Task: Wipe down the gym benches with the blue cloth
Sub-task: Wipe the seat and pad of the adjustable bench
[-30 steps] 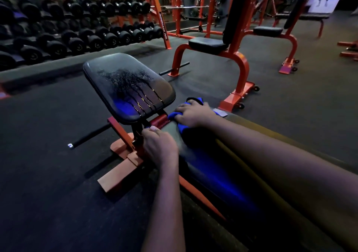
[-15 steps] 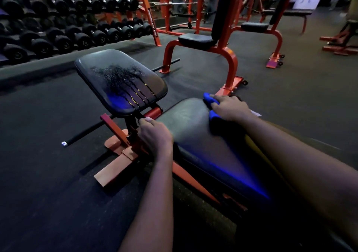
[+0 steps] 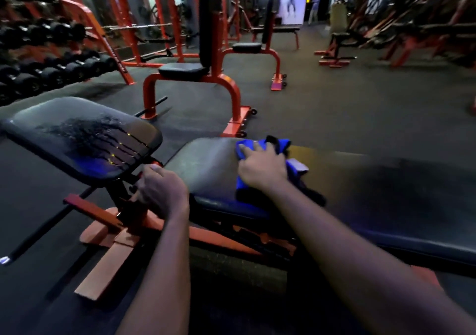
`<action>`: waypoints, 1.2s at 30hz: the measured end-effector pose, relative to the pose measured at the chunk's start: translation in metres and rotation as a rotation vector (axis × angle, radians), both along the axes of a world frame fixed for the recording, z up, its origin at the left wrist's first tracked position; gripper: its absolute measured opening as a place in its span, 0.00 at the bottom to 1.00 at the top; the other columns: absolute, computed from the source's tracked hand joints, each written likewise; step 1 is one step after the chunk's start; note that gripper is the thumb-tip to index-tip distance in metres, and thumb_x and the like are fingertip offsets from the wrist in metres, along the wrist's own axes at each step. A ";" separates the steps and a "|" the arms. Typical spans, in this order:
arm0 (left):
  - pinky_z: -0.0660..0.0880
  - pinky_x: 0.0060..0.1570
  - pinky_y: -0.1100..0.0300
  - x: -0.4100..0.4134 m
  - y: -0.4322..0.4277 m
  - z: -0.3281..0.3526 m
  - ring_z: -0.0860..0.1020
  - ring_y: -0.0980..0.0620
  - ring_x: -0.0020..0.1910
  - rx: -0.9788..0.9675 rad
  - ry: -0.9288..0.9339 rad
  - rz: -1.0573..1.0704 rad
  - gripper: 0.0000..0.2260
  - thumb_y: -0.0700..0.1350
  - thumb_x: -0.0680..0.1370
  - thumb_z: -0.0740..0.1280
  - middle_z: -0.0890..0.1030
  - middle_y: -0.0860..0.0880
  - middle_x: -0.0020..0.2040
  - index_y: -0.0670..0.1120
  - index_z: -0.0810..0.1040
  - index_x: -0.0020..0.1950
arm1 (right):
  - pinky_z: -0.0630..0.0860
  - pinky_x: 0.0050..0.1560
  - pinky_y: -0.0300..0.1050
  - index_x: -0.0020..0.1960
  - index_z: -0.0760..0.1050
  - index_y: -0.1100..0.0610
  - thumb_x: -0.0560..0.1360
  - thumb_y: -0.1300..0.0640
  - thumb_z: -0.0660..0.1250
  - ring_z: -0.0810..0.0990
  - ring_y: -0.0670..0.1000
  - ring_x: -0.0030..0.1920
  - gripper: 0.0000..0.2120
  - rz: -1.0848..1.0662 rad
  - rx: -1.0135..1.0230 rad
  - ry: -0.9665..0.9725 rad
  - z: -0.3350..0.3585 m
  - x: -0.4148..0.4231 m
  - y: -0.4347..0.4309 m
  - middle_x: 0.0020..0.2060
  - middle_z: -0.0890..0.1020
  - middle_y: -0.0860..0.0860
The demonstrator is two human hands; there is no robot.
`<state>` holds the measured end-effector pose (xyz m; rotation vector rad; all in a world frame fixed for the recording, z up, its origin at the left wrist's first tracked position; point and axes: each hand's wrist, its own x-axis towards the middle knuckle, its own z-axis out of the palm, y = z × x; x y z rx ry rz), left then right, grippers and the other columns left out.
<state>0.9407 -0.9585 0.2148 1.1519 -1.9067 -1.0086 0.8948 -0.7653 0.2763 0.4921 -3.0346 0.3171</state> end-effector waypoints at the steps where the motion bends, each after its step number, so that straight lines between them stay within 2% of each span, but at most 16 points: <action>1: 0.65 0.68 0.48 0.002 -0.002 0.000 0.69 0.41 0.68 0.000 0.002 -0.001 0.19 0.45 0.82 0.48 0.71 0.39 0.68 0.43 0.68 0.69 | 0.56 0.71 0.64 0.77 0.59 0.44 0.79 0.49 0.54 0.53 0.59 0.77 0.26 0.043 -0.004 0.010 -0.002 0.009 -0.006 0.78 0.58 0.50; 4: 0.65 0.67 0.47 0.007 0.008 0.013 0.70 0.38 0.66 -0.013 0.012 -0.044 0.18 0.45 0.83 0.48 0.71 0.36 0.67 0.41 0.70 0.68 | 0.54 0.74 0.61 0.78 0.57 0.41 0.81 0.47 0.52 0.52 0.54 0.78 0.25 0.133 -0.028 0.030 -0.002 0.029 0.007 0.79 0.57 0.47; 8: 0.68 0.56 0.44 0.019 0.041 0.031 0.76 0.34 0.54 -0.275 0.024 -0.052 0.14 0.44 0.80 0.55 0.79 0.32 0.52 0.40 0.77 0.54 | 0.55 0.75 0.55 0.77 0.58 0.38 0.81 0.47 0.53 0.52 0.51 0.78 0.24 0.117 -0.046 0.006 -0.002 0.027 0.064 0.79 0.57 0.43; 11: 0.67 0.53 0.47 0.019 0.089 0.041 0.76 0.36 0.52 -0.380 0.000 -0.229 0.13 0.45 0.81 0.57 0.80 0.35 0.50 0.42 0.79 0.52 | 0.56 0.76 0.55 0.76 0.61 0.40 0.81 0.48 0.53 0.55 0.53 0.77 0.23 -0.051 -0.047 -0.024 -0.001 0.001 0.133 0.78 0.59 0.46; 13: 0.68 0.52 0.48 0.019 0.116 0.044 0.76 0.38 0.50 -0.448 0.020 -0.334 0.13 0.45 0.82 0.57 0.81 0.37 0.49 0.42 0.79 0.50 | 0.58 0.75 0.53 0.75 0.65 0.44 0.81 0.51 0.54 0.60 0.55 0.75 0.22 -0.262 -0.062 -0.030 0.012 -0.011 0.187 0.77 0.62 0.48; 15: 0.68 0.52 0.49 0.022 0.128 0.044 0.76 0.40 0.48 -0.520 0.031 -0.364 0.12 0.45 0.82 0.57 0.81 0.39 0.47 0.43 0.79 0.49 | 0.62 0.72 0.54 0.73 0.68 0.47 0.80 0.54 0.56 0.63 0.58 0.74 0.21 -0.531 -0.139 -0.043 0.025 -0.012 0.230 0.74 0.66 0.53; 17: 0.69 0.55 0.48 0.023 0.129 0.044 0.76 0.40 0.48 -0.504 0.043 -0.350 0.12 0.45 0.82 0.57 0.81 0.39 0.46 0.42 0.79 0.49 | 0.65 0.69 0.54 0.69 0.72 0.50 0.79 0.57 0.57 0.65 0.60 0.71 0.20 -0.651 -0.112 -0.051 0.029 -0.016 0.235 0.70 0.70 0.56; 19: 0.70 0.58 0.46 0.024 0.130 0.045 0.76 0.40 0.48 -0.510 0.049 -0.354 0.12 0.44 0.81 0.58 0.81 0.39 0.45 0.42 0.79 0.48 | 0.69 0.65 0.52 0.63 0.76 0.51 0.76 0.57 0.58 0.71 0.60 0.67 0.17 -0.588 -0.109 -0.040 0.021 -0.025 0.198 0.65 0.75 0.58; 21: 0.71 0.55 0.46 0.025 0.132 0.046 0.76 0.39 0.46 -0.491 0.106 -0.351 0.10 0.42 0.81 0.59 0.80 0.38 0.43 0.41 0.78 0.47 | 0.71 0.61 0.50 0.62 0.76 0.49 0.75 0.56 0.58 0.74 0.60 0.64 0.17 -0.409 -0.143 -0.042 0.011 -0.034 0.139 0.63 0.76 0.58; 23: 0.70 0.50 0.47 0.026 0.131 0.044 0.75 0.38 0.45 -0.435 0.217 -0.332 0.09 0.40 0.80 0.60 0.79 0.37 0.42 0.41 0.78 0.46 | 0.68 0.65 0.51 0.67 0.73 0.46 0.77 0.55 0.57 0.70 0.58 0.69 0.20 -0.132 -0.116 -0.037 0.008 -0.034 0.078 0.68 0.73 0.55; 25: 0.68 0.47 0.49 0.027 0.127 0.040 0.74 0.38 0.46 -0.402 0.314 -0.296 0.08 0.39 0.80 0.60 0.79 0.37 0.41 0.40 0.77 0.45 | 0.59 0.73 0.52 0.75 0.63 0.43 0.80 0.53 0.55 0.60 0.54 0.76 0.24 0.107 -0.054 -0.024 0.009 -0.028 0.045 0.76 0.64 0.47; 28: 0.66 0.46 0.50 0.026 0.126 0.039 0.73 0.39 0.47 -0.383 0.372 -0.274 0.08 0.38 0.79 0.60 0.80 0.38 0.42 0.40 0.77 0.45 | 0.52 0.77 0.46 0.77 0.61 0.42 0.82 0.54 0.56 0.55 0.51 0.78 0.24 0.284 -0.080 -0.068 0.003 -0.035 0.077 0.77 0.60 0.43; 30: 0.66 0.46 0.51 0.027 0.124 0.039 0.74 0.40 0.47 -0.361 0.392 -0.248 0.08 0.38 0.79 0.60 0.80 0.39 0.42 0.40 0.78 0.45 | 0.51 0.77 0.45 0.76 0.63 0.43 0.81 0.55 0.56 0.56 0.52 0.78 0.24 0.219 -0.081 -0.066 -0.005 -0.050 0.125 0.77 0.62 0.45; 33: 0.67 0.47 0.50 0.030 0.113 0.040 0.74 0.39 0.47 -0.351 0.379 -0.179 0.09 0.39 0.78 0.60 0.80 0.36 0.43 0.39 0.79 0.46 | 0.57 0.75 0.52 0.75 0.65 0.42 0.80 0.53 0.55 0.59 0.53 0.76 0.24 -0.110 -0.100 -0.049 -0.009 -0.071 0.178 0.75 0.66 0.48; 35: 0.68 0.51 0.48 0.031 0.096 0.036 0.74 0.37 0.48 -0.383 0.309 -0.139 0.10 0.40 0.77 0.60 0.80 0.34 0.45 0.37 0.79 0.46 | 0.63 0.72 0.55 0.74 0.66 0.41 0.78 0.53 0.55 0.64 0.55 0.74 0.25 -0.221 -0.099 -0.039 -0.002 -0.075 0.163 0.73 0.69 0.50; 36: 0.67 0.54 0.47 0.031 0.087 0.033 0.74 0.36 0.49 -0.381 0.275 -0.132 0.11 0.41 0.77 0.60 0.81 0.34 0.46 0.37 0.80 0.47 | 0.65 0.71 0.54 0.73 0.67 0.41 0.78 0.54 0.55 0.66 0.56 0.73 0.24 -0.207 -0.091 -0.030 0.003 -0.073 0.140 0.73 0.70 0.51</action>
